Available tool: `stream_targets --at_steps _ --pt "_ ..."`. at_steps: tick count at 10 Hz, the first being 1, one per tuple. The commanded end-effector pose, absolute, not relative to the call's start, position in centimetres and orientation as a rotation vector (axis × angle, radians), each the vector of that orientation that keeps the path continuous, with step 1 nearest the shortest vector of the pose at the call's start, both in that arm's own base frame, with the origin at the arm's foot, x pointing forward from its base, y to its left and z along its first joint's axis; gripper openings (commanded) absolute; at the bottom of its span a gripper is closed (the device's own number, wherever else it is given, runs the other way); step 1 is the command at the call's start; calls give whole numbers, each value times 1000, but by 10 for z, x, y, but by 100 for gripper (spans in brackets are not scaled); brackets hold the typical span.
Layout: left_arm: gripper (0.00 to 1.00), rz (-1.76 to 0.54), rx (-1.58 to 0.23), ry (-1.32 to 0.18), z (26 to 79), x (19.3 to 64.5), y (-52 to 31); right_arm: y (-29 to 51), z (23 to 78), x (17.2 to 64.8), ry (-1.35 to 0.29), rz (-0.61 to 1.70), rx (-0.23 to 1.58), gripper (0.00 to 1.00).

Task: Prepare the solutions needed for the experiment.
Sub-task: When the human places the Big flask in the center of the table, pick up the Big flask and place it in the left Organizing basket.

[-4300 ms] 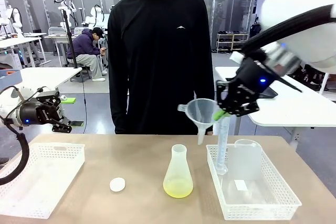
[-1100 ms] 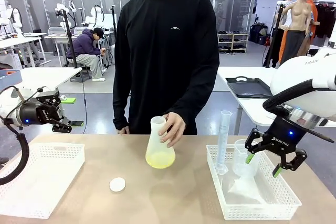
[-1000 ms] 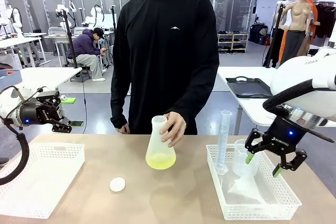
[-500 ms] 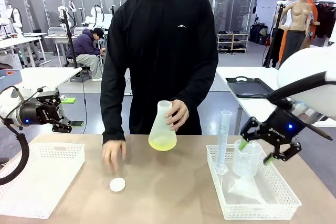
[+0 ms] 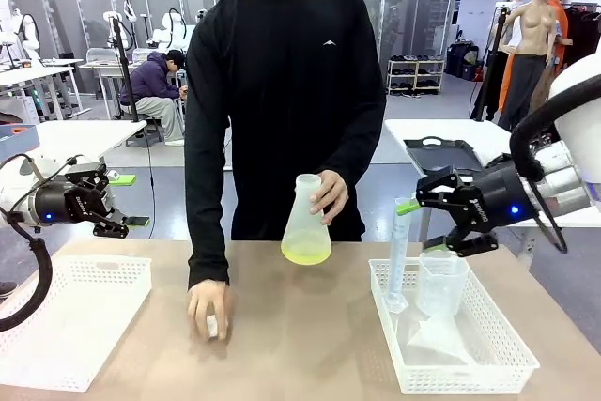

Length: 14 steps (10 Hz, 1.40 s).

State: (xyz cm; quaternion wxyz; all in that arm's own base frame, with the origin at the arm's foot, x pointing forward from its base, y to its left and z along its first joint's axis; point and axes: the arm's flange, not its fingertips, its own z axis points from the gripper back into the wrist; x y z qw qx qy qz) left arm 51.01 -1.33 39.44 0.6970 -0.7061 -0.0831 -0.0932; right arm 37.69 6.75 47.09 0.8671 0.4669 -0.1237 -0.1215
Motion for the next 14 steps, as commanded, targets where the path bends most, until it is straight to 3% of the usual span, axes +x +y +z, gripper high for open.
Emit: stream_targets --at_steps 1,3,7,12,14 --pt "100 -215 -1584 -183 396 509 -14 64 450 401 -185 -107 1163 81" --pt "100 -215 -1584 -183 396 509 -14 59 440 412 -126 -87 1335 81" --pt "100 -215 -1584 -183 396 509 -14 51 427 423 -73 -74 1493 81" --pt "100 -215 -1584 -183 396 509 -14 50 426 424 -60 -165 1486 81" --pt "100 -215 -1584 -183 396 509 -14 49 424 422 -46 -96 1507 81"
